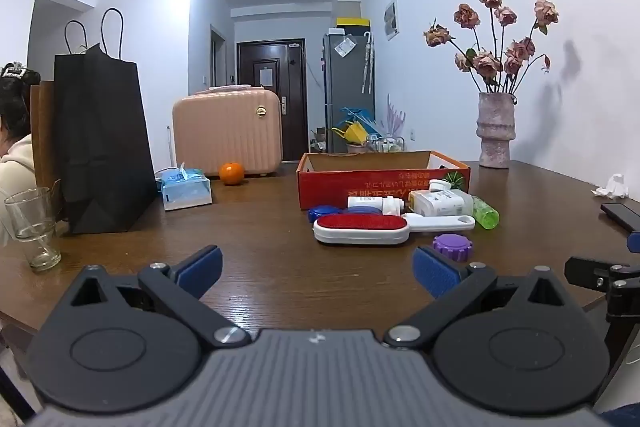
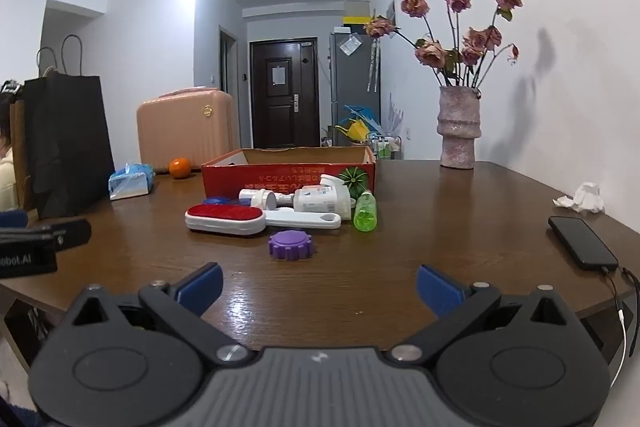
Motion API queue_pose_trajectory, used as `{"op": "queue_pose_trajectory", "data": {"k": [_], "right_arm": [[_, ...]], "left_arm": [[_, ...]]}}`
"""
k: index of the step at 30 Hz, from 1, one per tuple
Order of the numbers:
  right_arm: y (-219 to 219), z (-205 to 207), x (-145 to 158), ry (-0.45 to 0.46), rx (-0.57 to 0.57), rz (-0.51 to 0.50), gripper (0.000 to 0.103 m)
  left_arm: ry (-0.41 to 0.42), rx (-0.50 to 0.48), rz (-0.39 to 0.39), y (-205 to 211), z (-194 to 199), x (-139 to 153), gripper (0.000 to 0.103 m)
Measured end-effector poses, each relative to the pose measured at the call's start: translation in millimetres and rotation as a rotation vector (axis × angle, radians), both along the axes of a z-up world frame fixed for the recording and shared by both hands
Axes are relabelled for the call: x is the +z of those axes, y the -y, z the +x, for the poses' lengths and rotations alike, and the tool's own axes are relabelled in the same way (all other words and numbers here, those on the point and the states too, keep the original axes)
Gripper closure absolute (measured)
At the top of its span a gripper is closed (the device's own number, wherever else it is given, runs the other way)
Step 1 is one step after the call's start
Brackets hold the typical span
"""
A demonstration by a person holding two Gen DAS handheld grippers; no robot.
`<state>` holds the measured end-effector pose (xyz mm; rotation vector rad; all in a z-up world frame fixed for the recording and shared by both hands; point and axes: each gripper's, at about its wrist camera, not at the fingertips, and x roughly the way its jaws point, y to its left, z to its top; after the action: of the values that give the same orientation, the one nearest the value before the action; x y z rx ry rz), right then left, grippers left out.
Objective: Organize rigid objects
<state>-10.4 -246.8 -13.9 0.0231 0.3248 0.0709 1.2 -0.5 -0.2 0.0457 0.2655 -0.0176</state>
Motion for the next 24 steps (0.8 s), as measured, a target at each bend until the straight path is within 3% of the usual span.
{"op": "queue_pose_trajectory", "data": {"k": [10, 24], "right_arm": [[-6, -8, 1, 0.033, 0.005, -0.036, 0.0], [-1, -2, 0, 0.011, 0.002, -0.013, 0.0]], "left_arm": [[0.017, 0.005, 0.016, -4, 2, 4, 0.0], [0.043, 0.019, 0.017, -4, -3, 5, 0.0]]}}
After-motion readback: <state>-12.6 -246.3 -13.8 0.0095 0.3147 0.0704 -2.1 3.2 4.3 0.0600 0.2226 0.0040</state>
